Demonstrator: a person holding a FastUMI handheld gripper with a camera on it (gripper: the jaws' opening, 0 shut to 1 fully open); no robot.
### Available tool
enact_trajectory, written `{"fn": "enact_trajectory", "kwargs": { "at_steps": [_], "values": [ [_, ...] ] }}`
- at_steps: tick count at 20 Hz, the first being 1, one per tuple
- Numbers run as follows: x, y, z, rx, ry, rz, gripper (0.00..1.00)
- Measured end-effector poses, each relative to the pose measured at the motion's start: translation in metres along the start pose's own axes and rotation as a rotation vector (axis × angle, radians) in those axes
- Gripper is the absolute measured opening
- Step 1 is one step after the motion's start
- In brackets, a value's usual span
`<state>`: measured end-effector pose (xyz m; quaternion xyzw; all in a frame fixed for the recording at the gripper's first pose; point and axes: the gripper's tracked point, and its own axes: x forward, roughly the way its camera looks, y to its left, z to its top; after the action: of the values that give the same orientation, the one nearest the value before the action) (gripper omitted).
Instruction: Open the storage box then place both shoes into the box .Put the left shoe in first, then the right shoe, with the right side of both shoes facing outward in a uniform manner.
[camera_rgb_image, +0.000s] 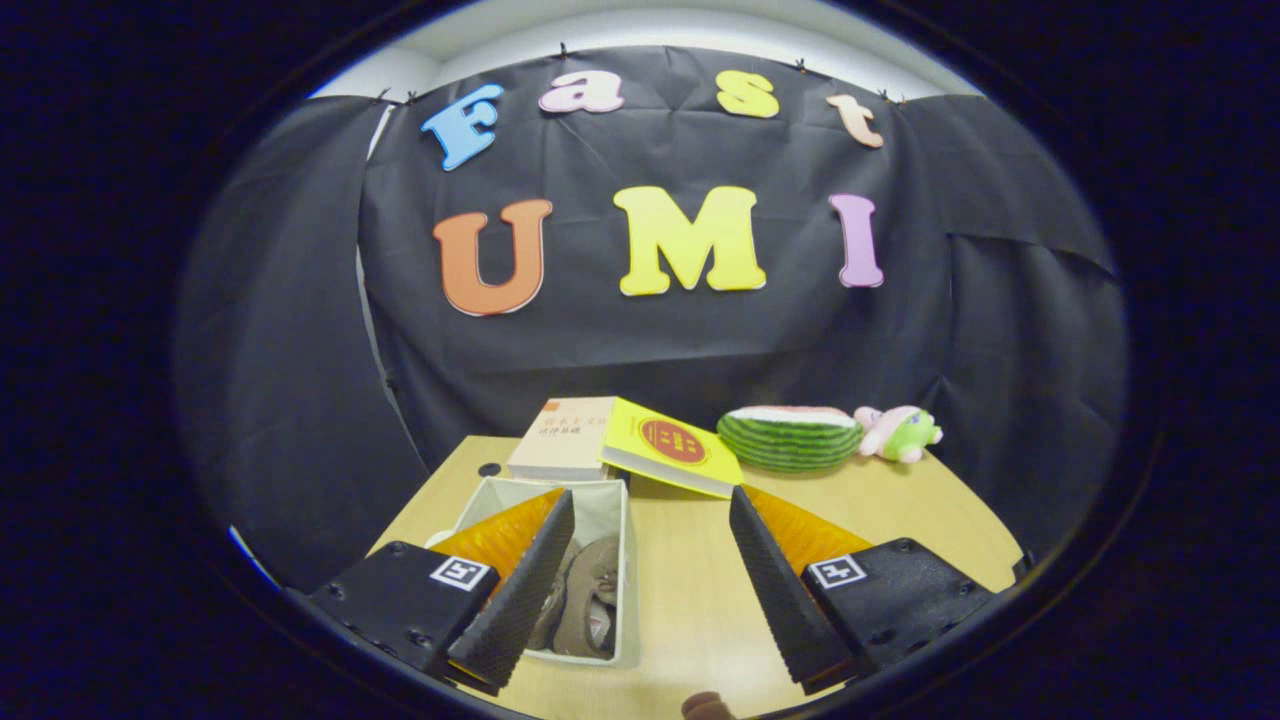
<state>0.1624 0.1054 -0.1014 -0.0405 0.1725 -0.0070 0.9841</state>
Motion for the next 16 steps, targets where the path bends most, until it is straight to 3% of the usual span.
{"fn": "enact_trajectory", "kwargs": {
  "at_steps": [5,10,16],
  "values": [
    [-0.070,-0.013,0.022,-0.009,-0.109,0.011,1.00],
    [-0.124,-0.055,0.020,0.043,-0.196,-0.043,1.00],
    [-0.140,-0.107,-0.009,0.086,-0.199,-0.052,1.00]
  ]
}}
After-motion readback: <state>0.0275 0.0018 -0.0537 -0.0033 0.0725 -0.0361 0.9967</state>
